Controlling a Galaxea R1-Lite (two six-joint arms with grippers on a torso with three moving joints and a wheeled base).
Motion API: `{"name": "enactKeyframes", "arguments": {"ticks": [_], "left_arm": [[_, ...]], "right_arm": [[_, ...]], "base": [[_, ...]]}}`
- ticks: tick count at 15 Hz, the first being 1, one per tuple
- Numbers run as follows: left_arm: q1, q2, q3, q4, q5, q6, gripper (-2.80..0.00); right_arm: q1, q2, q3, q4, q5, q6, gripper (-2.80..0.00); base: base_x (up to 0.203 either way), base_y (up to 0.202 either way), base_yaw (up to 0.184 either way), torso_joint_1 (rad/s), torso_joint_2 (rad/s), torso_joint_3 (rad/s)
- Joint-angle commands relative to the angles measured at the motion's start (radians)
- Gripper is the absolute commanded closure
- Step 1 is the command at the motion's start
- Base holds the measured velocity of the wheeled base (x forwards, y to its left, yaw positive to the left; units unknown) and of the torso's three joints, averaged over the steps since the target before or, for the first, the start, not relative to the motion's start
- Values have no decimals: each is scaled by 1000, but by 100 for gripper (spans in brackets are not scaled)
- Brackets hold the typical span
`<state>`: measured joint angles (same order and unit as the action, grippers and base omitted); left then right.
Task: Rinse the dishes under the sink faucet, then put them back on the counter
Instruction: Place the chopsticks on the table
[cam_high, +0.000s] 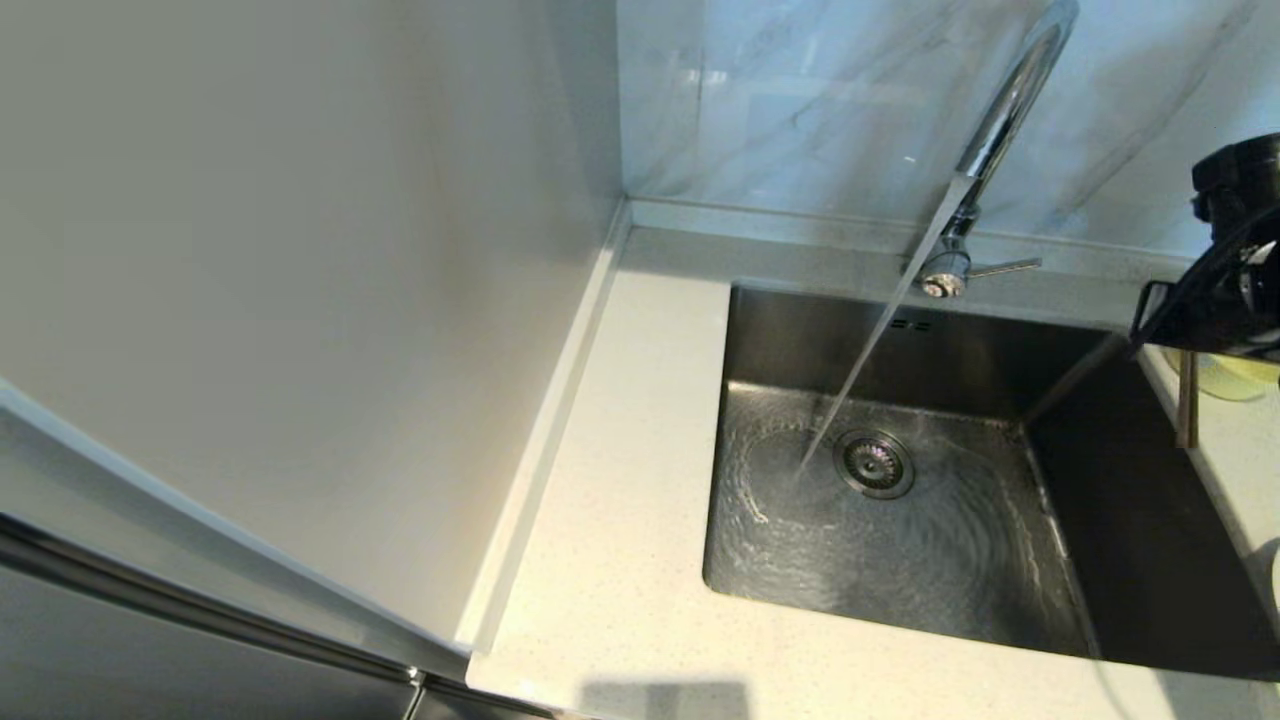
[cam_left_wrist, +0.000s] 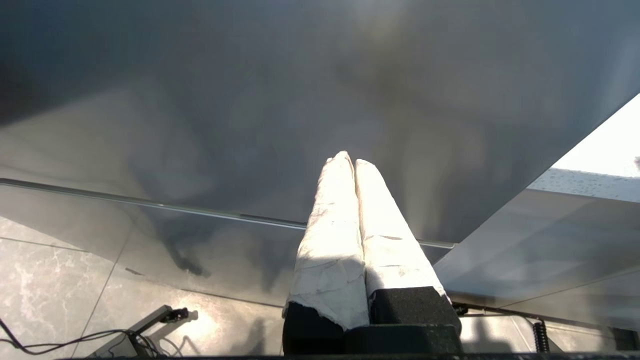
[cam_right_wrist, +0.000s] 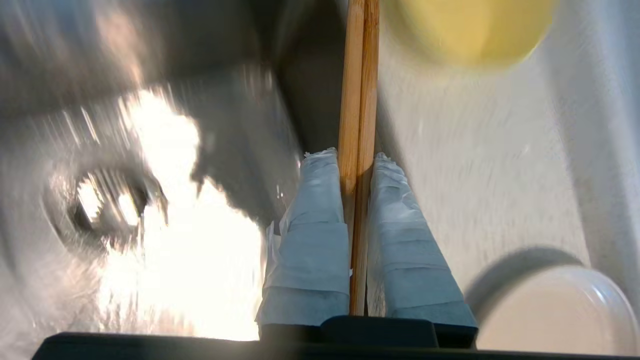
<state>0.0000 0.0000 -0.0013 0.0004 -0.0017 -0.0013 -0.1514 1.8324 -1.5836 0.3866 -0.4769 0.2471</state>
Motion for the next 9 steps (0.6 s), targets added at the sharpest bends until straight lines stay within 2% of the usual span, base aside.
{"name": "enactKeyframes", "arguments": {"ticks": [1, 2, 5, 7, 9], "left_arm": [[0, 0, 0, 0, 0, 0, 0], [-1, 0, 0, 0, 0, 0, 0], [0, 0, 0, 0, 0, 0, 0], [0, 0, 0, 0, 0, 0, 0], [-1, 0, 0, 0, 0, 0, 0]], "right_arm": [[-33, -40, 101, -7, 78, -63, 0], [-44, -51, 129, -29, 95, -89, 0], [-63, -72, 52, -83, 119, -130, 0], [-59, -85, 137, -119, 125, -153, 0], [-56, -107, 246, -168, 132, -228, 0]], "base": [[0, 0, 0, 0, 0, 0], [0, 0, 0, 0, 0, 0], [0, 0, 0, 0, 0, 0], [0, 0, 0, 0, 0, 0], [0, 0, 0, 0, 0, 0]]}}
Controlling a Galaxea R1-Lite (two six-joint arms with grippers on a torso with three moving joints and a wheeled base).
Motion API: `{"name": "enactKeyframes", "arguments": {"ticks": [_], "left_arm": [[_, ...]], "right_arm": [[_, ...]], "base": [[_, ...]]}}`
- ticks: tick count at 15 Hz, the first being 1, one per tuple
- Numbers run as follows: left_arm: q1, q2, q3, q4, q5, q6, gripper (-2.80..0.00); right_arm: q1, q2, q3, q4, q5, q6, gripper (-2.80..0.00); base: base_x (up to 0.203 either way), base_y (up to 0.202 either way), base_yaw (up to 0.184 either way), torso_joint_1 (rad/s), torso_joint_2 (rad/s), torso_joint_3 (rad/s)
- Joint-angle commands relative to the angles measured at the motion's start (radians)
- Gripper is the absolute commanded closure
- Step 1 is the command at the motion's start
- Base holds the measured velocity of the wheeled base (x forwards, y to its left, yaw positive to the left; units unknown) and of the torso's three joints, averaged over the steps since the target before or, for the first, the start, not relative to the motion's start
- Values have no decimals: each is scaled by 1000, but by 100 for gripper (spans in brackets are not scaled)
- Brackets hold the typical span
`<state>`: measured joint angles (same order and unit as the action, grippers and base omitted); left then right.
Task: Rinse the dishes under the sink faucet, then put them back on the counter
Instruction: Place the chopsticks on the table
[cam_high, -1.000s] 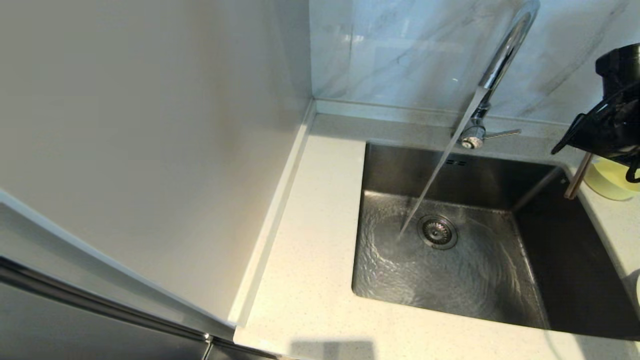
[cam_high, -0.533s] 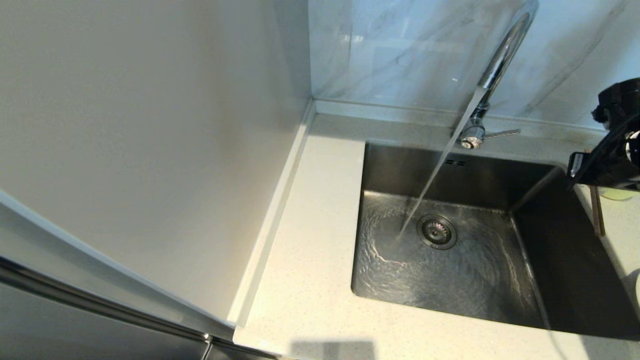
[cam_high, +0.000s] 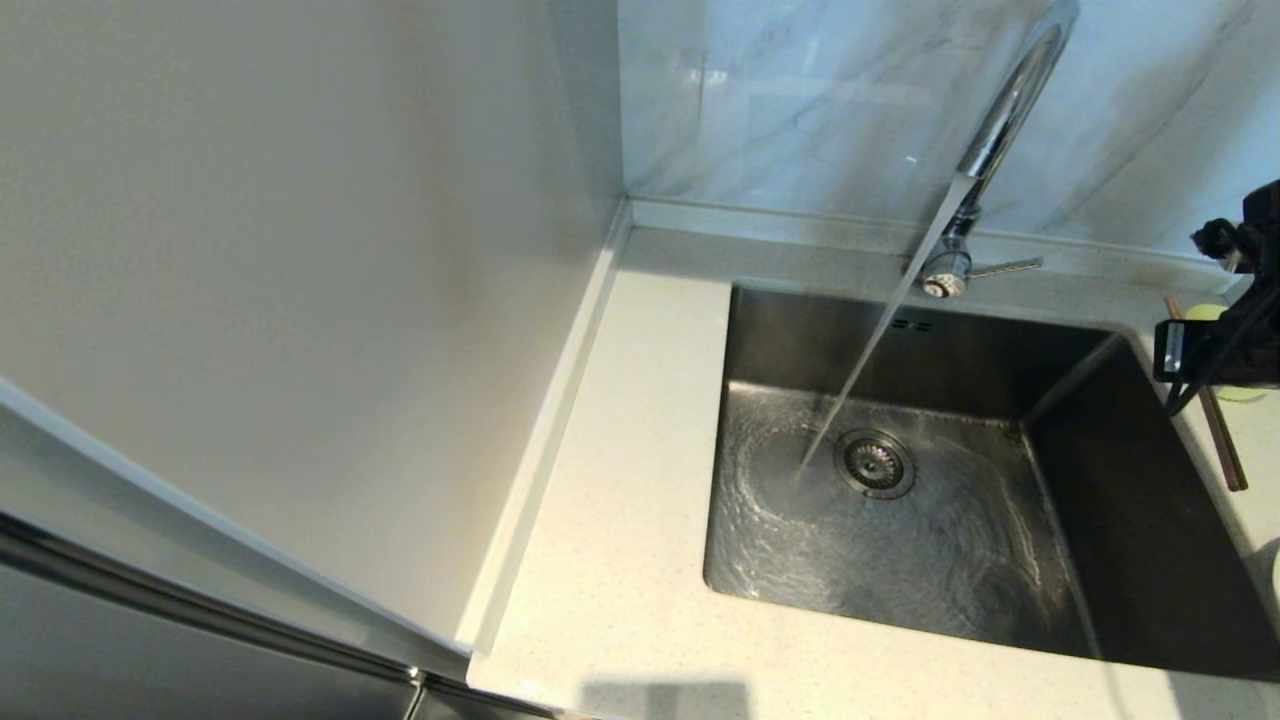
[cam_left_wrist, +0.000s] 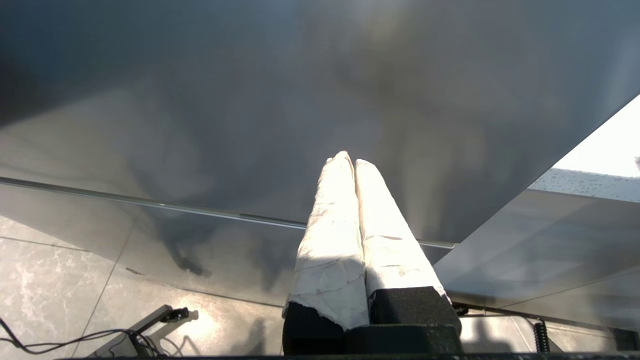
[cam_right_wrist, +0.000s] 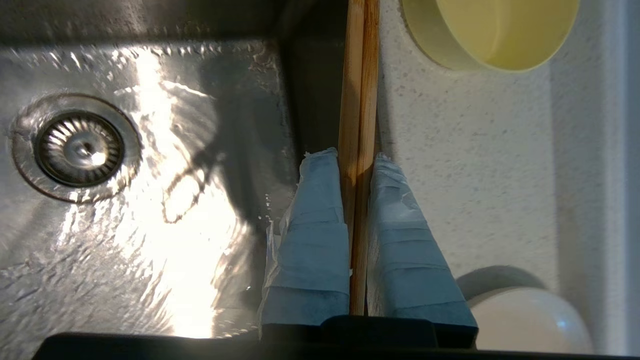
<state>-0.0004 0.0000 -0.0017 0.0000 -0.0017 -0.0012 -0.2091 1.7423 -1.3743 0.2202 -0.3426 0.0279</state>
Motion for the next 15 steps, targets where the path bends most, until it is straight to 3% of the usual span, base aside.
{"name": "enactKeyframes", "arguments": {"ticks": [1, 2, 4, 5, 7, 11, 15], "left_arm": [[0, 0, 0, 0, 0, 0, 0], [0, 0, 0, 0, 0, 0, 0], [0, 0, 0, 0, 0, 0, 0], [0, 0, 0, 0, 0, 0, 0], [0, 0, 0, 0, 0, 0, 0], [0, 0, 0, 0, 0, 0, 0], [0, 0, 0, 0, 0, 0, 0]], "right_arm": [[-5, -39, 30, -19, 1, -93, 0], [-40, -79, 16, -28, 16, -183, 0], [-164, -137, 29, -12, 174, -335, 0], [-239, -159, 43, 26, 254, -419, 0], [-366, -190, 61, 164, 332, -536, 0], [-500, -228, 208, 199, 354, -661, 0], [-607, -244, 361, 85, 454, -680, 0]], "base": [[0, 0, 0, 0, 0, 0], [0, 0, 0, 0, 0, 0], [0, 0, 0, 0, 0, 0], [0, 0, 0, 0, 0, 0], [0, 0, 0, 0, 0, 0], [0, 0, 0, 0, 0, 0], [0, 0, 0, 0, 0, 0]]}}
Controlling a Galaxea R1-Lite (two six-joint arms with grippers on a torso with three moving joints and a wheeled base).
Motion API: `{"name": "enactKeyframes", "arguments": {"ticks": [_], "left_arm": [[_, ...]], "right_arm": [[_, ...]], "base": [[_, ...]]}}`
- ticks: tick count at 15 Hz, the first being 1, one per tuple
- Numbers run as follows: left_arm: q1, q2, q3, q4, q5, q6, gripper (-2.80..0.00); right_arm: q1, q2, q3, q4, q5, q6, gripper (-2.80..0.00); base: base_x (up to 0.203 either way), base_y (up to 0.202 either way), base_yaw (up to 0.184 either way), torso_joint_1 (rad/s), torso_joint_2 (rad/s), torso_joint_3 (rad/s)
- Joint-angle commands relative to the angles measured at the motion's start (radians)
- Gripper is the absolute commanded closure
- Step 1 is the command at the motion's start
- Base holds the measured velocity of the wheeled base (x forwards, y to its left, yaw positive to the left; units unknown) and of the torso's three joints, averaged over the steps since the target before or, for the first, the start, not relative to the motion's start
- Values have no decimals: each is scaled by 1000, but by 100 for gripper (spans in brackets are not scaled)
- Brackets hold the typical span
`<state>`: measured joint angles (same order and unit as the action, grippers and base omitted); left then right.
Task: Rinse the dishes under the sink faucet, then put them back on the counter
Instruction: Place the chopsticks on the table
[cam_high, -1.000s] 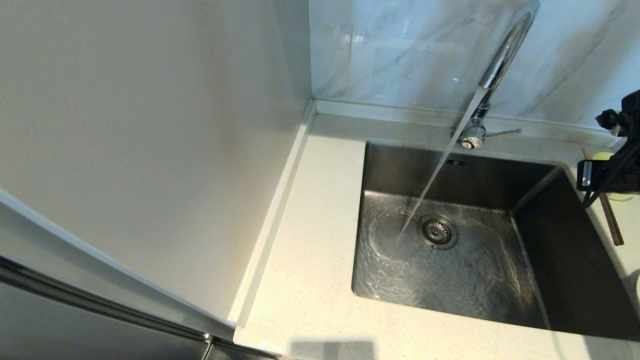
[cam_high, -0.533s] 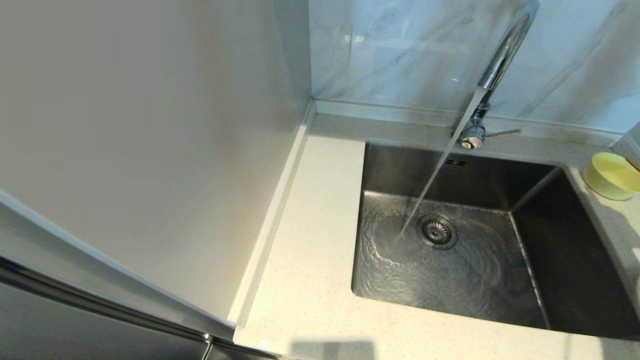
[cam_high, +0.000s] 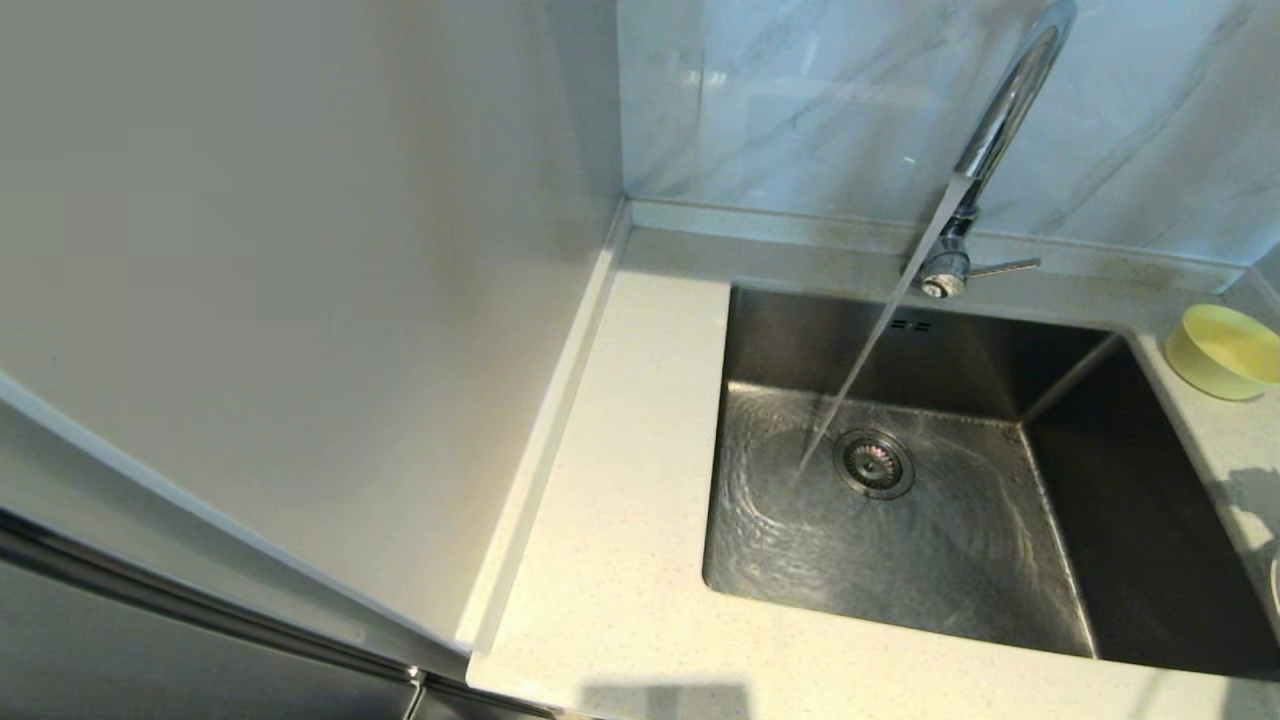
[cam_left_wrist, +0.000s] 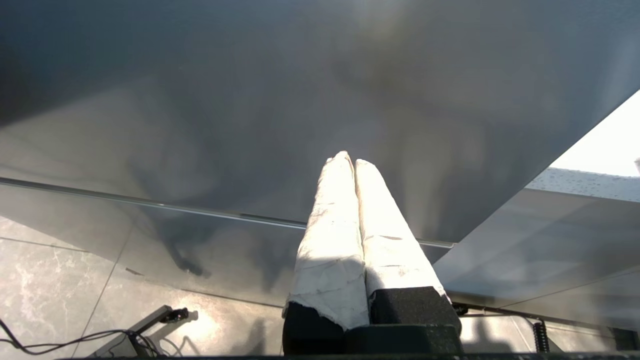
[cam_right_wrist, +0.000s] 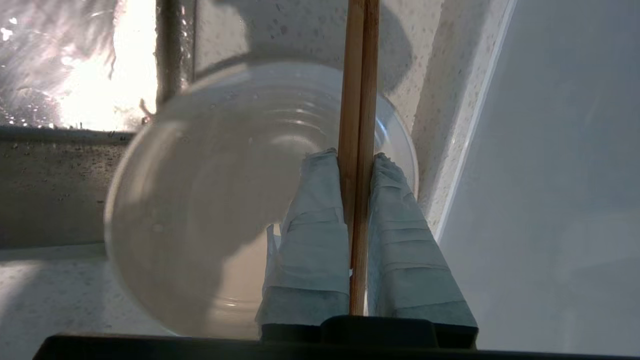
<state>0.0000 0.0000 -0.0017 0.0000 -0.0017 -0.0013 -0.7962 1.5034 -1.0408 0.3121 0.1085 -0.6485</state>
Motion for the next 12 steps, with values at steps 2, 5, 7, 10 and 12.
{"name": "enactKeyframes", "arguments": {"ticks": [2, 5, 7, 10, 12], "left_arm": [[0, 0, 0, 0, 0, 0, 0], [-1, 0, 0, 0, 0, 0, 0], [-1, 0, 0, 0, 0, 0, 0], [0, 0, 0, 0, 0, 0, 0], [0, 0, 0, 0, 0, 0, 0]], "right_arm": [[-62, -4, 107, -95, 17, -1, 0], [-95, 2, 243, -247, 64, 25, 0], [-99, 35, 301, -393, 75, 80, 0], [-104, 56, 344, -482, 94, 114, 0], [-107, 64, 372, -512, 95, 116, 0]], "base": [[0, 0, 0, 0, 0, 0], [0, 0, 0, 0, 0, 0], [0, 0, 0, 0, 0, 0], [0, 0, 0, 0, 0, 0], [0, 0, 0, 0, 0, 0]]}}
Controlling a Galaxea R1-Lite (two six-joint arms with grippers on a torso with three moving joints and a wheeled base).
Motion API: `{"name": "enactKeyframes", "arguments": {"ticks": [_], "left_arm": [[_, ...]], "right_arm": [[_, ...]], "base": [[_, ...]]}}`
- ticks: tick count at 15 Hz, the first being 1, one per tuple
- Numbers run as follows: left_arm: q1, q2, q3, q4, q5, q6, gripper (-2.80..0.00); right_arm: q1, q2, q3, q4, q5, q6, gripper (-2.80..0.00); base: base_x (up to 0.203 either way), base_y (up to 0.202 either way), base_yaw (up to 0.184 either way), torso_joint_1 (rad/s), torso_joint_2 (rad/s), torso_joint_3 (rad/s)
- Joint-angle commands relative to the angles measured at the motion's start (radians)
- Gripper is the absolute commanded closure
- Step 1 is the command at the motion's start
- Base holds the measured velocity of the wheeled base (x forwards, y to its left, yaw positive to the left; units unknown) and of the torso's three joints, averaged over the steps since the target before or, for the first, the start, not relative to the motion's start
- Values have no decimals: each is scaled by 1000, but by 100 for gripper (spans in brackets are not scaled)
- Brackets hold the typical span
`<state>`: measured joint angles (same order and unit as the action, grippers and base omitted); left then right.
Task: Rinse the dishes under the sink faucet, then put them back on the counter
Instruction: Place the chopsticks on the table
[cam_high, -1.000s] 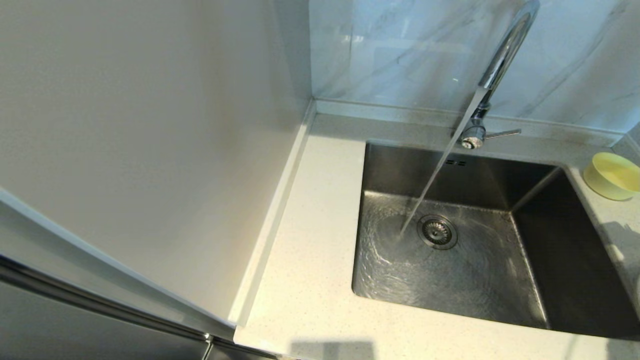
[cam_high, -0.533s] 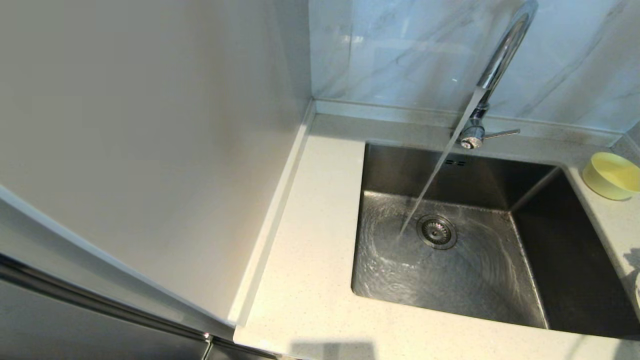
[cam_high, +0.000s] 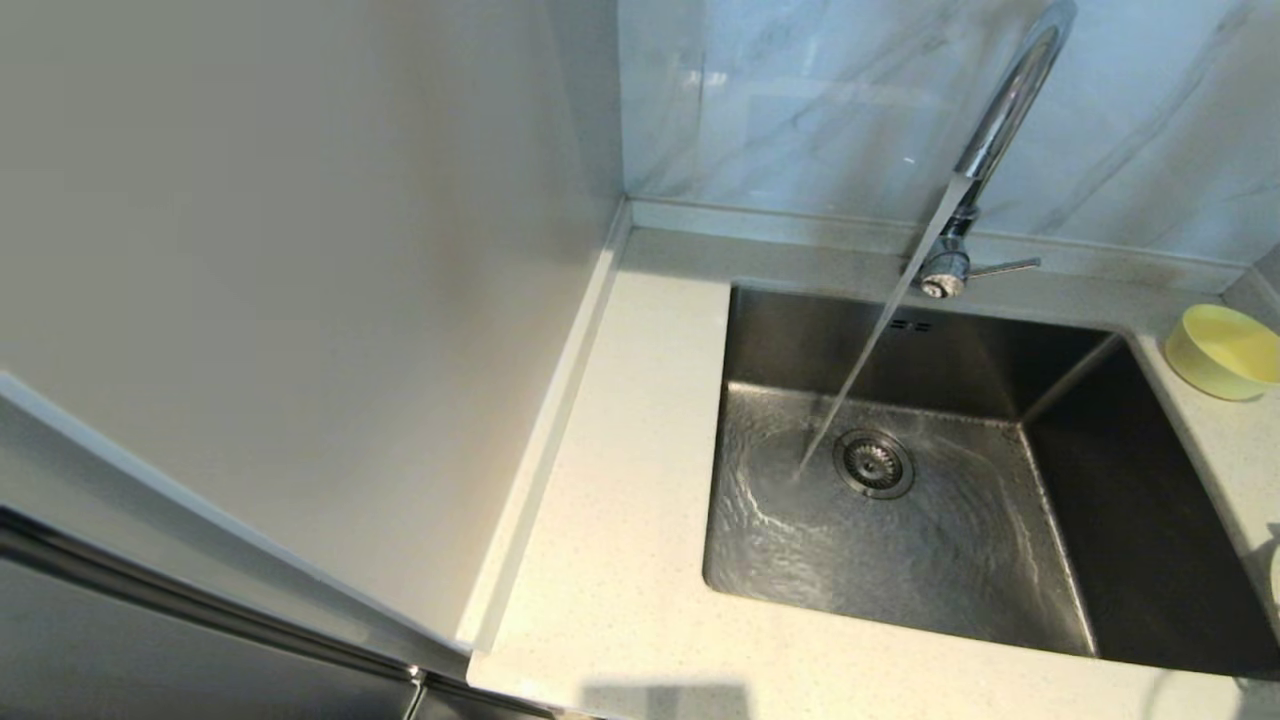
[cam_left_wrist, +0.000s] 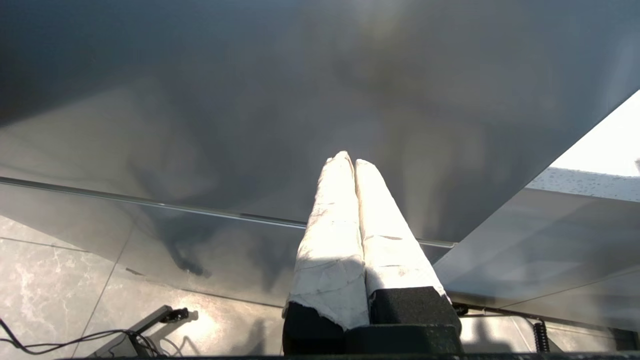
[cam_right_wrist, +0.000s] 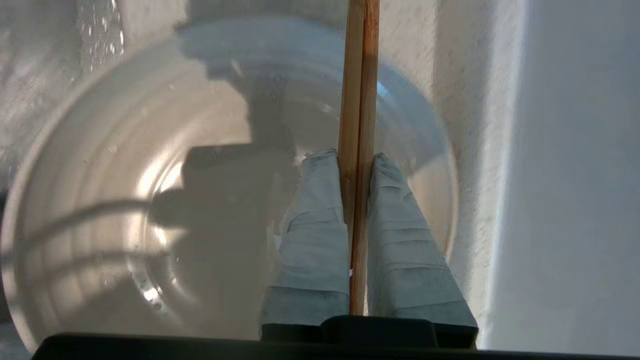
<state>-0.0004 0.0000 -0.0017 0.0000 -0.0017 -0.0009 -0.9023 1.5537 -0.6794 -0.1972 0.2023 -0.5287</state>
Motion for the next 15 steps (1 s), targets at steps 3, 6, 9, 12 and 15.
{"name": "enactKeyframes", "arguments": {"ticks": [3, 6, 9, 12, 15], "left_arm": [[0, 0, 0, 0, 0, -1, 0], [0, 0, 0, 0, 0, -1, 0], [0, 0, 1, 0, 0, -1, 0], [0, 0, 0, 0, 0, -1, 0], [0, 0, 0, 0, 0, -1, 0]], "right_arm": [[-2, 14, 23, -4, 1, -2, 0], [-1, 12, 26, -5, 0, 10, 0], [-3, 1, 19, -12, 2, 12, -280], [-1, -11, 21, -63, 3, 13, -280], [-1, -39, 3, -70, 2, 18, -280]], "base": [[0, 0, 0, 0, 0, 0], [0, 0, 0, 0, 0, 0], [0, 0, 0, 0, 0, 0], [0, 0, 0, 0, 0, 0], [0, 0, 0, 0, 0, 0]]}}
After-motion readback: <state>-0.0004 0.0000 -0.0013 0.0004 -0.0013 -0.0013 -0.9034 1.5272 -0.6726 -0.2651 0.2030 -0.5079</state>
